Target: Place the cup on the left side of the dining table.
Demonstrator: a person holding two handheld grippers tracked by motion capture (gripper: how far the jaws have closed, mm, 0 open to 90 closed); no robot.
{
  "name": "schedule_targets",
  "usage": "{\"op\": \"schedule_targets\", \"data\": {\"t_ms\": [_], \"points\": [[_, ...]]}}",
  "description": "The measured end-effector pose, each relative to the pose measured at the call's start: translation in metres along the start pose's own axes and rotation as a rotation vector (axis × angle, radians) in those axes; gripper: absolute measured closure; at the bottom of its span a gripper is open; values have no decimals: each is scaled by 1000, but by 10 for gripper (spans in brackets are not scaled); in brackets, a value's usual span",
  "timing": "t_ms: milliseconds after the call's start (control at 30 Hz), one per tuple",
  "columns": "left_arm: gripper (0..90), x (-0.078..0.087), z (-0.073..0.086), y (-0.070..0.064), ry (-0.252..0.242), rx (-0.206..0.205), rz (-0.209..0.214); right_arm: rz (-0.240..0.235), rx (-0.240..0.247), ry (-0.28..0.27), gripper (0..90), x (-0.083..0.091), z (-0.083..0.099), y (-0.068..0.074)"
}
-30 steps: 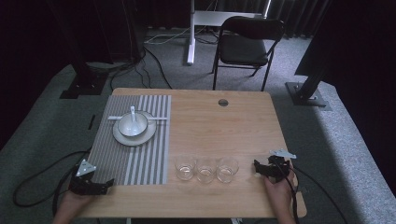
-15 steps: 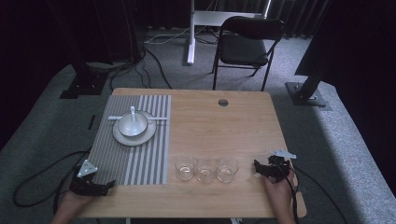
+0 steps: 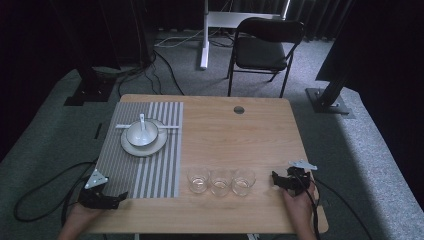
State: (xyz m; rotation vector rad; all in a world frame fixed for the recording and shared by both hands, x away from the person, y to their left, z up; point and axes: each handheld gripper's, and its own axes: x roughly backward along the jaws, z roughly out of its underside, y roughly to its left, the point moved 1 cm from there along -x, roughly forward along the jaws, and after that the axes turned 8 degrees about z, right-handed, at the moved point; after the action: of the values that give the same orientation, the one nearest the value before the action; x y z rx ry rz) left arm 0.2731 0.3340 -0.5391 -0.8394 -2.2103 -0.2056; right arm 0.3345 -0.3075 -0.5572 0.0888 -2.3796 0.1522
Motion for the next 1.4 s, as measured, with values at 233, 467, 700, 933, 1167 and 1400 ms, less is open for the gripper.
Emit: {"op": "schedule_targets", "data": {"t_ms": [233, 467, 700, 933, 1167, 1400], "points": [[16, -2, -9, -9, 8, -30, 25, 0, 0, 0, 117, 0, 0, 0], [16, -5, -17, -19, 10, -56, 59, 0, 0, 0, 117, 0, 0, 0], [17, -12, -28, -30, 9, -83, 91, 0, 0, 0, 117, 0, 0, 0], [17, -21, -38, -38, 0, -100, 112, 0, 0, 0, 117, 0, 0, 0], [17, -25, -52, -47, 0, -129, 140, 0, 0, 0, 117, 0, 0, 0], [27, -30, -64, -54, 11, -157, 154, 0, 0, 0, 117, 0, 0, 0]]}}
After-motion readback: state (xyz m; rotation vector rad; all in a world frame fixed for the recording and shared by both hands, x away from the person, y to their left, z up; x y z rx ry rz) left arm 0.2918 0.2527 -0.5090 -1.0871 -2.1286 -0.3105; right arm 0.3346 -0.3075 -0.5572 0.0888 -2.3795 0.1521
